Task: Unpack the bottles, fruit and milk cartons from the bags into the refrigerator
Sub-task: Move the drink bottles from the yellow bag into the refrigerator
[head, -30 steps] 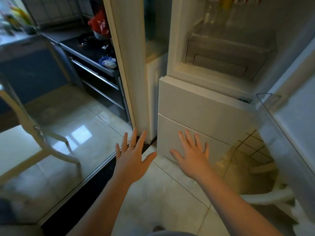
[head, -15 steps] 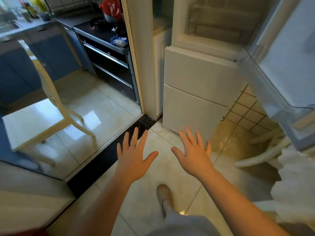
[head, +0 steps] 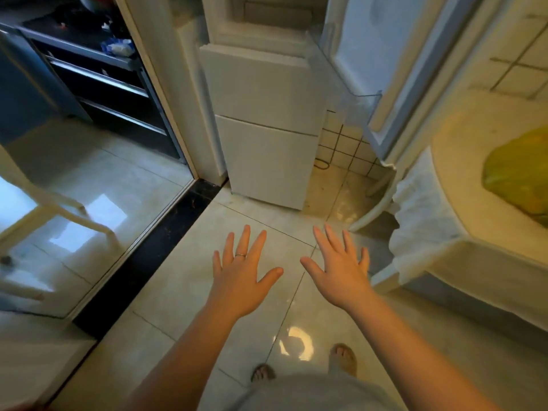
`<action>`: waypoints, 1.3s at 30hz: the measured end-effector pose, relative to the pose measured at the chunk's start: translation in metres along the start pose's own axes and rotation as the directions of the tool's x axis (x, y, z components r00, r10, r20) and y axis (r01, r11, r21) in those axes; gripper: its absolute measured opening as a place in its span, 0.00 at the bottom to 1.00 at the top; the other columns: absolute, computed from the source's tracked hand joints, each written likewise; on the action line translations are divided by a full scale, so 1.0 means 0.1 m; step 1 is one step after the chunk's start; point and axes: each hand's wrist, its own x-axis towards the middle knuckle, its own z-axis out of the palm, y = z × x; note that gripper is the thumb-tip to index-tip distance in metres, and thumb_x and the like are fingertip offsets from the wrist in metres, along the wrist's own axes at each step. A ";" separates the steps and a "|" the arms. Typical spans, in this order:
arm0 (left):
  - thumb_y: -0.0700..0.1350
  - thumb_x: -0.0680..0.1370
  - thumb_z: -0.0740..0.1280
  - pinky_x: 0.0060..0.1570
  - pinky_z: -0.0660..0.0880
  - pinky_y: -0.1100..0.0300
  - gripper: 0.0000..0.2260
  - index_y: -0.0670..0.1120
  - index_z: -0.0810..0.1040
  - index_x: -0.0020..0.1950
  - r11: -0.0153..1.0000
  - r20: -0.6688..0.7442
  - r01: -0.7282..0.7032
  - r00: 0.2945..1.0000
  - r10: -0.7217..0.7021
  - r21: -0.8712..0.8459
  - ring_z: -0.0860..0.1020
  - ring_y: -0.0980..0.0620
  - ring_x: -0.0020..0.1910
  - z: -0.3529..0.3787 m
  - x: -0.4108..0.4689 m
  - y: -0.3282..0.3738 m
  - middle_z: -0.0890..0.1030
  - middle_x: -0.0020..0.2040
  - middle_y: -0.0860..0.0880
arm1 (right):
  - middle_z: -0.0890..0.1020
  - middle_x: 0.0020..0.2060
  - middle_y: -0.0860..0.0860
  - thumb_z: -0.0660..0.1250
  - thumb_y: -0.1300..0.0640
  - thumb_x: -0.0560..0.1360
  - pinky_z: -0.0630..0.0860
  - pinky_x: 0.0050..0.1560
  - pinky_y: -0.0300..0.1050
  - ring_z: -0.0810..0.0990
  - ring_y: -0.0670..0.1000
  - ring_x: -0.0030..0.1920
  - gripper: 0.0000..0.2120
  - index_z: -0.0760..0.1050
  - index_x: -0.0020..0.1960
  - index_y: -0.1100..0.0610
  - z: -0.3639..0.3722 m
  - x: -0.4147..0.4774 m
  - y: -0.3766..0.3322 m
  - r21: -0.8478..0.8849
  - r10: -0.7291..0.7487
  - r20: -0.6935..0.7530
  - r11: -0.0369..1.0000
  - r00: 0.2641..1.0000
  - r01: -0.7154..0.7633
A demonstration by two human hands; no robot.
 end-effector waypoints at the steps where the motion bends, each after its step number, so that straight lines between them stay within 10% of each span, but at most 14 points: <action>1: 0.73 0.75 0.46 0.76 0.38 0.40 0.37 0.62 0.38 0.80 1.000 0.009 -0.028 1.000 0.028 0.004 0.32 0.47 0.79 0.07 0.01 0.17 0.33 0.80 0.55 | 0.40 0.80 0.42 0.48 0.32 0.79 0.37 0.75 0.66 0.36 0.54 0.79 0.33 0.41 0.80 0.40 -0.05 -0.07 0.17 0.004 0.022 -0.012 1.000 1.000 -0.022; 22: 0.70 0.78 0.54 0.77 0.45 0.42 0.35 0.63 0.44 0.80 0.931 0.098 -0.364 0.925 0.366 -0.041 0.39 0.48 0.80 2.24 0.11 5.17 0.40 0.82 0.56 | 0.46 0.80 0.40 0.55 0.35 0.80 0.40 0.76 0.65 0.41 0.52 0.80 0.33 0.46 0.80 0.40 -1.54 -1.60 5.24 0.256 0.420 -0.132 0.890 0.898 -0.378; 39: 0.67 0.74 0.59 0.76 0.58 0.49 0.37 0.51 0.63 0.78 0.825 -0.049 -0.529 0.846 0.531 -0.199 0.59 0.44 0.78 2.45 1.47 7.34 0.62 0.79 0.46 | 0.64 0.77 0.47 0.63 0.39 0.78 0.61 0.74 0.58 0.60 0.54 0.77 0.33 0.58 0.79 0.47 -2.41 -0.94 7.11 0.383 0.440 -0.299 0.868 0.847 -0.315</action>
